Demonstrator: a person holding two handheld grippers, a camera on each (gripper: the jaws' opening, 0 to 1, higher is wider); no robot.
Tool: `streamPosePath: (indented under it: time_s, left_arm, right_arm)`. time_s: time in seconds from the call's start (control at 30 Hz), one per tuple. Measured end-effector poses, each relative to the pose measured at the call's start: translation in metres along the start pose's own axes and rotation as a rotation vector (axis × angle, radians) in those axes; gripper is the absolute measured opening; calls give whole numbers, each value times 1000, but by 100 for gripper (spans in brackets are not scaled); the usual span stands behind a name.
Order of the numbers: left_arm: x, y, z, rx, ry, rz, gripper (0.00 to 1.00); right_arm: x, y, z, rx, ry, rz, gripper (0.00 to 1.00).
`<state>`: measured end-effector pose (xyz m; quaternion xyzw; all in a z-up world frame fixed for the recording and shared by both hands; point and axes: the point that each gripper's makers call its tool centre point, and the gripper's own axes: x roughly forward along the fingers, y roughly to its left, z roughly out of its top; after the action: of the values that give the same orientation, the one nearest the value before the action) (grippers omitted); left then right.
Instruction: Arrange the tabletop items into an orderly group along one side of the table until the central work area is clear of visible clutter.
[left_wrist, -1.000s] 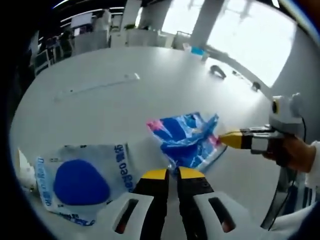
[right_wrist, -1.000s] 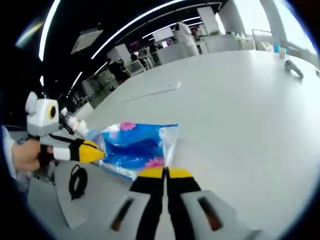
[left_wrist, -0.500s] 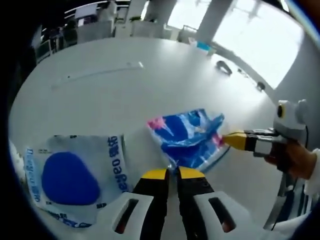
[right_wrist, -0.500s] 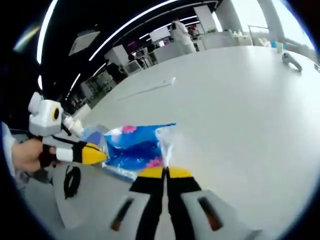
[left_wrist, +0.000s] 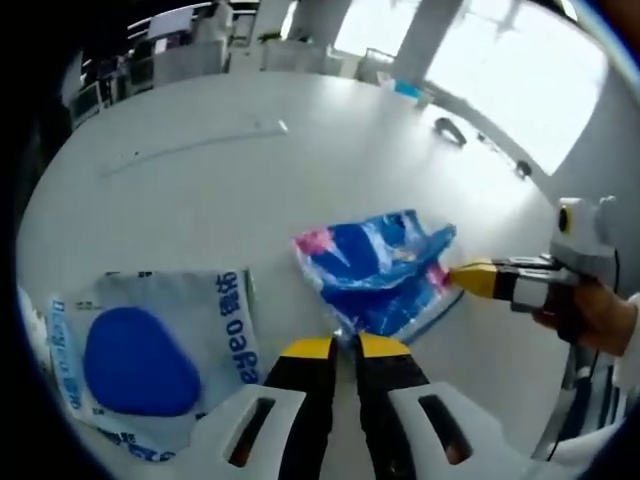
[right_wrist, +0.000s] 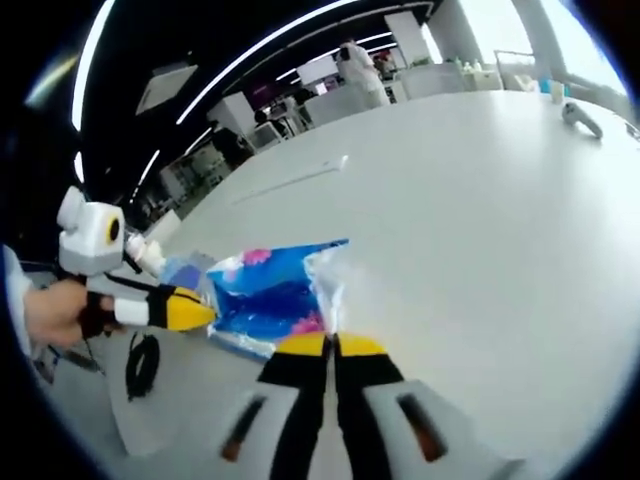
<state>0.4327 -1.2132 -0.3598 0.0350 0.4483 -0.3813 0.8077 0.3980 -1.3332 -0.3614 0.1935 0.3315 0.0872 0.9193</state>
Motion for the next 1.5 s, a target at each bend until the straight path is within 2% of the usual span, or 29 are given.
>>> streamPosePath:
  time_s: [0.1, 0.23, 0.33, 0.37, 0.43, 0.53, 0.57, 0.67, 0.83, 1.0, 1.5]
  left_arm:
    - [0, 0, 1, 11, -2, -1, 5]
    - [0, -2, 4, 14, -14, -6, 12]
    - [-4, -2, 12, 27, -60, 13, 26]
    - [-6, -4, 16, 34, -79, 7, 31]
    - [-8, -9, 22, 50, -106, -6, 34]
    - [-17, -14, 35, 82, -167, -8, 42]
    - [-19, -14, 37, 81, -179, -6, 47]
    - [-25, -14, 40, 84, -192, 1, 59]
    - [-35, -12, 39, 100, -188, 9, 57]
    - [-48, -13, 34, 116, -191, 20, 58]
    - [-69, -4, 35, 117, -232, 48, 76]
  right_arm:
    - [1, 1, -1, -21, 2, -5, 0]
    - [1, 2, -1, -41, 7, -8, 1]
    - [0, 1, -1, -64, 10, -14, 4]
    - [-1, 0, -1, -75, 9, -21, 6]
    - [-3, -2, 2, -92, -14, -27, 14]
    - [-9, -1, 9, -85, -66, -44, 29]
    - [-10, -1, 10, -92, -73, -49, 35]
    - [-15, 2, 14, -116, -81, -54, 41]
    - [-19, 6, 22, -178, -78, -53, 39]
    - [-18, 9, 18, -182, -70, -61, 40]
    - [-28, 12, 16, -183, -68, -86, 41]
